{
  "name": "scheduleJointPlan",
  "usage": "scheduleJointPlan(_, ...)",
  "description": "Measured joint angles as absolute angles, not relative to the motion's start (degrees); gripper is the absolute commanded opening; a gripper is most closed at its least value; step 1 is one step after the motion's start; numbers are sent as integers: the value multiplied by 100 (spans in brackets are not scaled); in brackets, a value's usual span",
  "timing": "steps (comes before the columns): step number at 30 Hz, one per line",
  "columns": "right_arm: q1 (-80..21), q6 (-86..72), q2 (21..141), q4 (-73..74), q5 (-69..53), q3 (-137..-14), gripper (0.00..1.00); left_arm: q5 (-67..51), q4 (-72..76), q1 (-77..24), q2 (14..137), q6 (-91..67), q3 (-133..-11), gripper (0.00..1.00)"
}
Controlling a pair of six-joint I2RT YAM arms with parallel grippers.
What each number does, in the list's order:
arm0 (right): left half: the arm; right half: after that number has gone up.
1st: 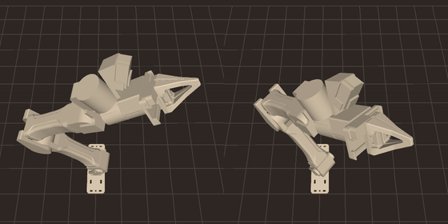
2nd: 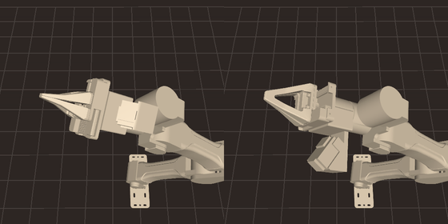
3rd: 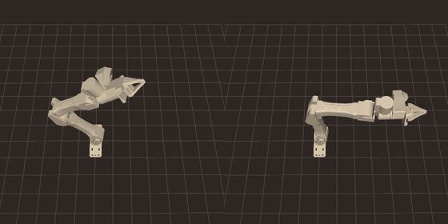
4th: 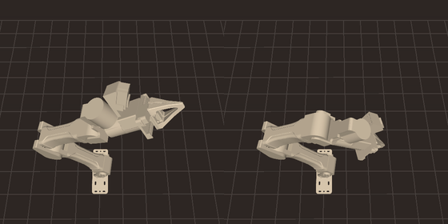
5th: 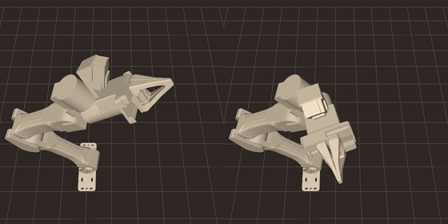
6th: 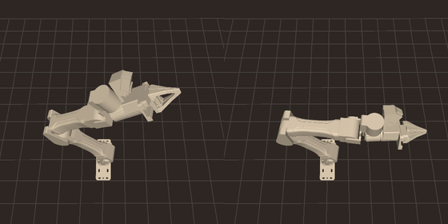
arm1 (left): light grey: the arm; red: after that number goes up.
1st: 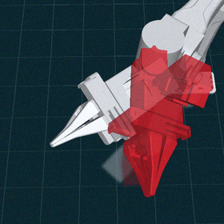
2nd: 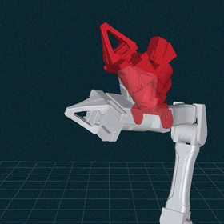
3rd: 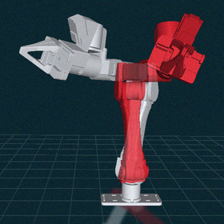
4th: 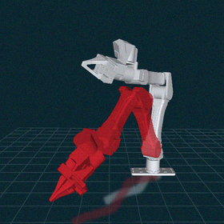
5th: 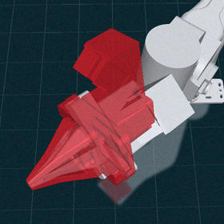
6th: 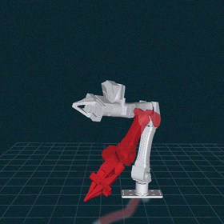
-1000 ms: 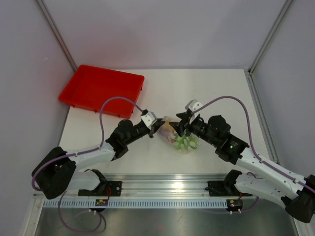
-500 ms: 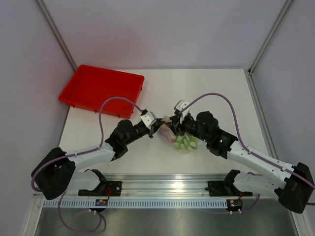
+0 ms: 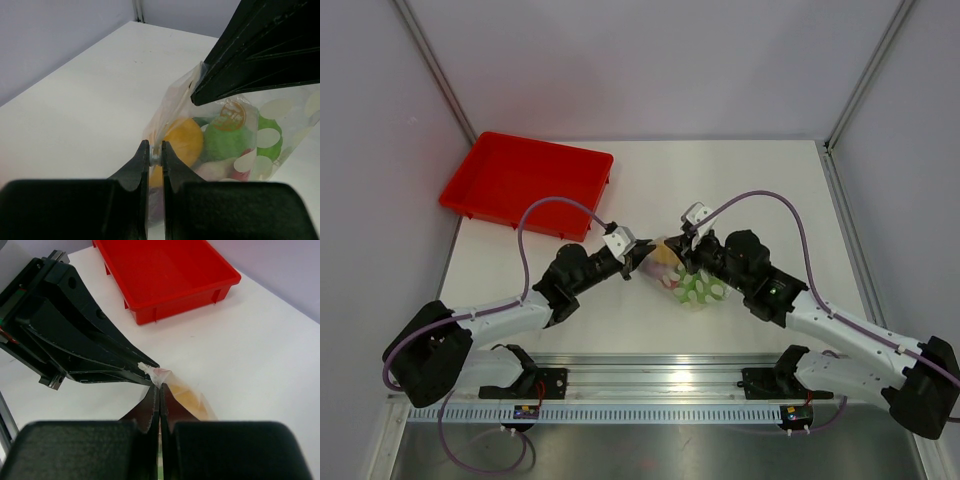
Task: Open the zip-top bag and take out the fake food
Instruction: Adjust the zipper food storage bag at the center of the board.
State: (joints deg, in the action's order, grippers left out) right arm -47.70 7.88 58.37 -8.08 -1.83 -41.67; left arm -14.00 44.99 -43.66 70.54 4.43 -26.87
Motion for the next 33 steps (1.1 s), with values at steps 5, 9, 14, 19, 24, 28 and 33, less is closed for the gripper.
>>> scheduleJointPlan(5,-4772,711,5382,-1087,60,-3793,0,-1505,4571,-4381,7057,434,-2698,0)
scheduleJointPlan(9,-4770,613,4932,-1273,239,-3470,0,-1610,4648,-4421,7057,408,-2746,0)
scheduleJointPlan(14,-4772,515,4506,-1387,576,-3271,0,-1691,4661,-4451,7063,377,-2869,0)
scheduleJointPlan(19,-4772,464,4257,-1439,840,-3127,0,-1761,4687,-4466,7063,353,-2919,0)
scheduleJointPlan(24,-4772,489,4093,-1439,965,-3094,0,-1745,4595,-4466,7076,355,-2952,0)
scheduleJointPlan(28,-4770,609,4239,-1280,1116,-3347,0,-1614,4440,-4460,7164,362,-3037,0)
scheduleJointPlan(33,-4768,792,4731,-923,1343,-4086,0,-1389,4252,-4410,7172,403,-3039,0)
